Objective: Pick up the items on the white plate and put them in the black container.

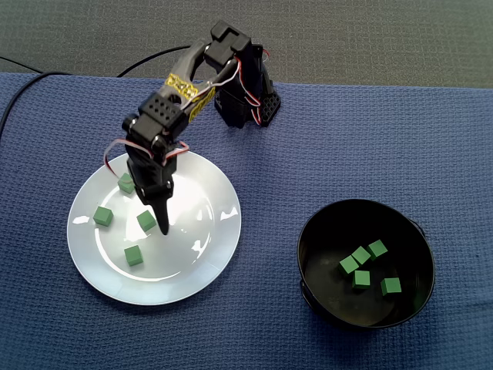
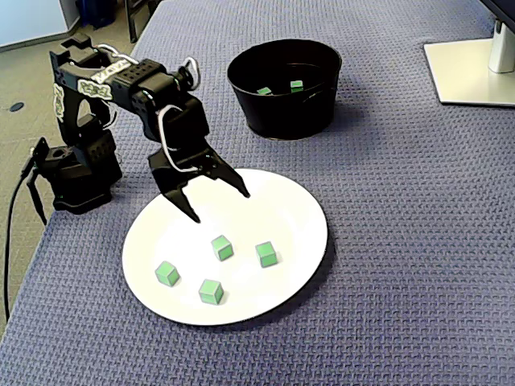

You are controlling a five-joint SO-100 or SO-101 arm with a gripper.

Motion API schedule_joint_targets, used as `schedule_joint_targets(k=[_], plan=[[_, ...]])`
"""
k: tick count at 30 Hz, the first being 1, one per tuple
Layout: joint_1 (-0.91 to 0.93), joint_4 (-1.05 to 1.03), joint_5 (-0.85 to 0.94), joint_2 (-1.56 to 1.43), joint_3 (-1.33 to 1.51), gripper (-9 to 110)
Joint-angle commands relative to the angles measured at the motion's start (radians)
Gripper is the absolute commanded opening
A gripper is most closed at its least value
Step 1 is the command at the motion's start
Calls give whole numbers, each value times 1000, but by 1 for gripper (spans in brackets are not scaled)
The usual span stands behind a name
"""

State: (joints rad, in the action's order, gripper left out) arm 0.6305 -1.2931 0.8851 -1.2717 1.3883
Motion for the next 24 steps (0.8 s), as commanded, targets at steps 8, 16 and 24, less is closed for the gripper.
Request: schedule_joint_targets(k=[8,16,24], plan=[[34,71,123,84,-35,33],[58,104,175,132,-58,33],[67,121,196,186,-97,32]])
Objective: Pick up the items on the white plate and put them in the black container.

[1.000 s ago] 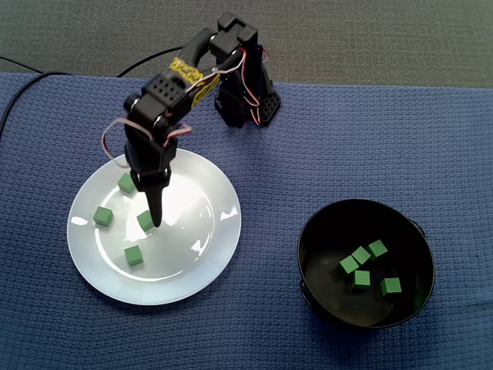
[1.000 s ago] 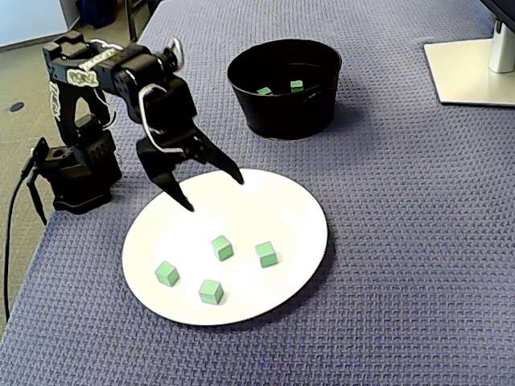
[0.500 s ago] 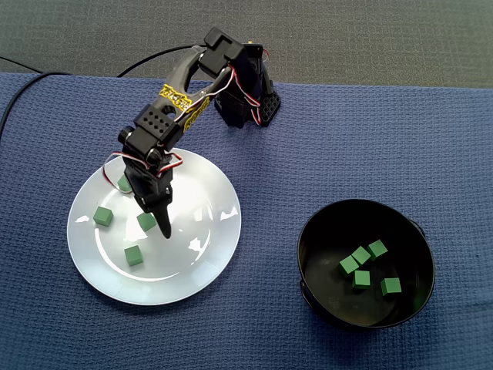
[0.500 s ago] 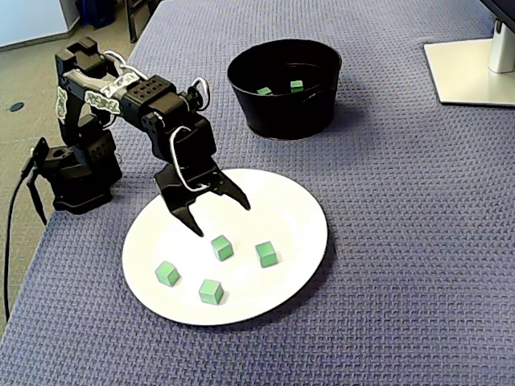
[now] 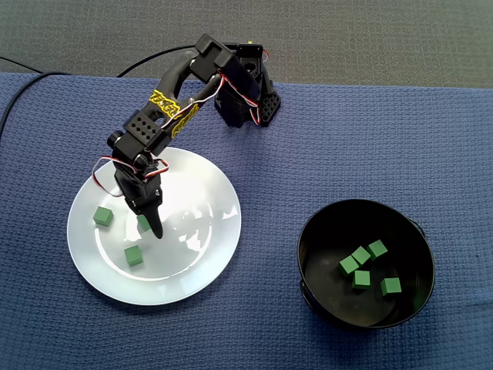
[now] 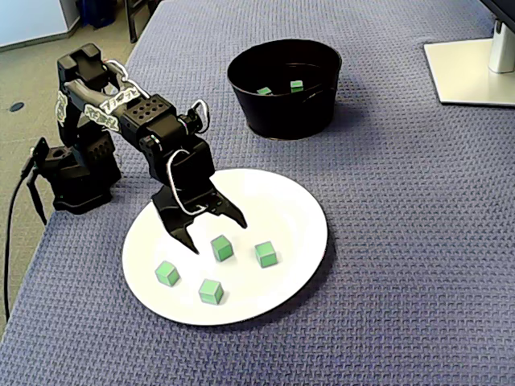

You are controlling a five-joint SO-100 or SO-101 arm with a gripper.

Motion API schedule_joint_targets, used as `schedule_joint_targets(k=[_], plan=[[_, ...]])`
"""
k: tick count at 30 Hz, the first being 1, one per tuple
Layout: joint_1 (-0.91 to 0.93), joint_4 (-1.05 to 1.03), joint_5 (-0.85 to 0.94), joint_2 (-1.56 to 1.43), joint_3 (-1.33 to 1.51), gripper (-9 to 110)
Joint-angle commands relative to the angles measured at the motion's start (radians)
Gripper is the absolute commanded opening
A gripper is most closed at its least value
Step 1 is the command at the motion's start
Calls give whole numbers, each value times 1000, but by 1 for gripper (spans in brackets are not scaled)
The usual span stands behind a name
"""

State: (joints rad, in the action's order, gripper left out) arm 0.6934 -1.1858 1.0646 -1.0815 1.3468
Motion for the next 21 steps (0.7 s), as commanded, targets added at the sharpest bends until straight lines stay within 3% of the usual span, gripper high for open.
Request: schedule_joint_targets(k=[1,21], plan=[[5,15,15,0,-60,32],[-3,15,32,63,-107,8]])
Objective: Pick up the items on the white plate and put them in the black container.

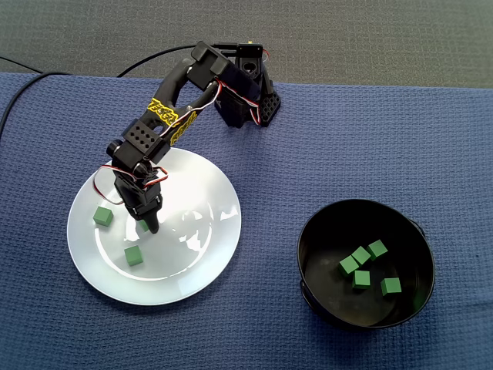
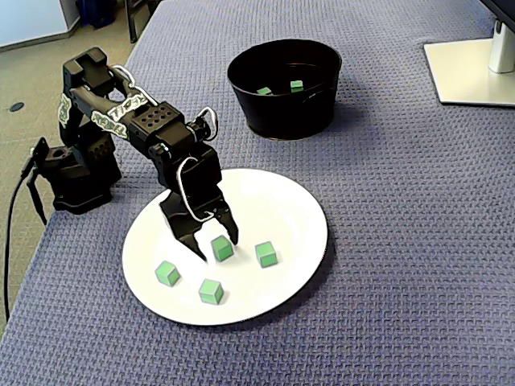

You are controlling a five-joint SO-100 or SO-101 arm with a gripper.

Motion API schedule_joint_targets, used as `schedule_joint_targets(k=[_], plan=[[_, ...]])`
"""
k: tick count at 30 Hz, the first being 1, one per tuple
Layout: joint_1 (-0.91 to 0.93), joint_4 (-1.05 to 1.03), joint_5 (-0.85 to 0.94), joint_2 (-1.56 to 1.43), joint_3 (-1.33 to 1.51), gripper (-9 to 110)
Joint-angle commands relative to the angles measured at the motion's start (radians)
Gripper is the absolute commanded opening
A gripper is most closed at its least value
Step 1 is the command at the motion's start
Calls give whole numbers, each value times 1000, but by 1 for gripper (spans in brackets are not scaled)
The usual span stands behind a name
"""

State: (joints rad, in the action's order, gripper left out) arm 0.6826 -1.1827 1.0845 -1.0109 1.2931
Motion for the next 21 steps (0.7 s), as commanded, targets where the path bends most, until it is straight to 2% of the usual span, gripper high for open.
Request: schedule_joint_targets(k=[1,4,11,17,21], plan=[[8,12,11,-6,-55,6],[6,14,9,-3,-58,0],[11,40,-66,-81,-67,0],[-40,-8,-262,-390,-133,0],[-183,-77,-445,-598,-262,0]])
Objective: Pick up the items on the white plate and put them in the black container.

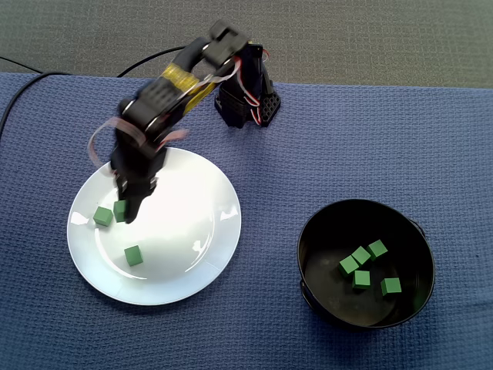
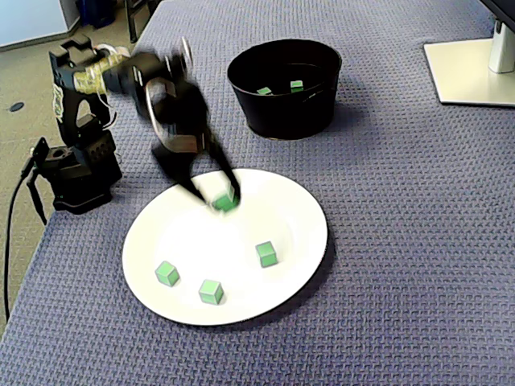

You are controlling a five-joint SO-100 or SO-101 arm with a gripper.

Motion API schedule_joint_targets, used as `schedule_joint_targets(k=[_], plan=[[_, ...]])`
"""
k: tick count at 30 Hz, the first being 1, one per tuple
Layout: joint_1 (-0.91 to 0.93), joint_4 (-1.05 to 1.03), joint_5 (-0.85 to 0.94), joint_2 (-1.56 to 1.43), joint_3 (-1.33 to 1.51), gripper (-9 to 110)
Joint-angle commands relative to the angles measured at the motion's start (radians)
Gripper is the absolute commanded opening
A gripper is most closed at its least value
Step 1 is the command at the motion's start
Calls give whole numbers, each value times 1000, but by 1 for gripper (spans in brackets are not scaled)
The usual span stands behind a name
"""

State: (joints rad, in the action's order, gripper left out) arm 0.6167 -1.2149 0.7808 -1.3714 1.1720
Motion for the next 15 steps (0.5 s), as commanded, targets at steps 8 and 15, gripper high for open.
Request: schedule_joint_targets(k=[8,15], plan=[[-703,-38,-417,-400,-347,0],[-1078,135,-416,-334,-178,0]])
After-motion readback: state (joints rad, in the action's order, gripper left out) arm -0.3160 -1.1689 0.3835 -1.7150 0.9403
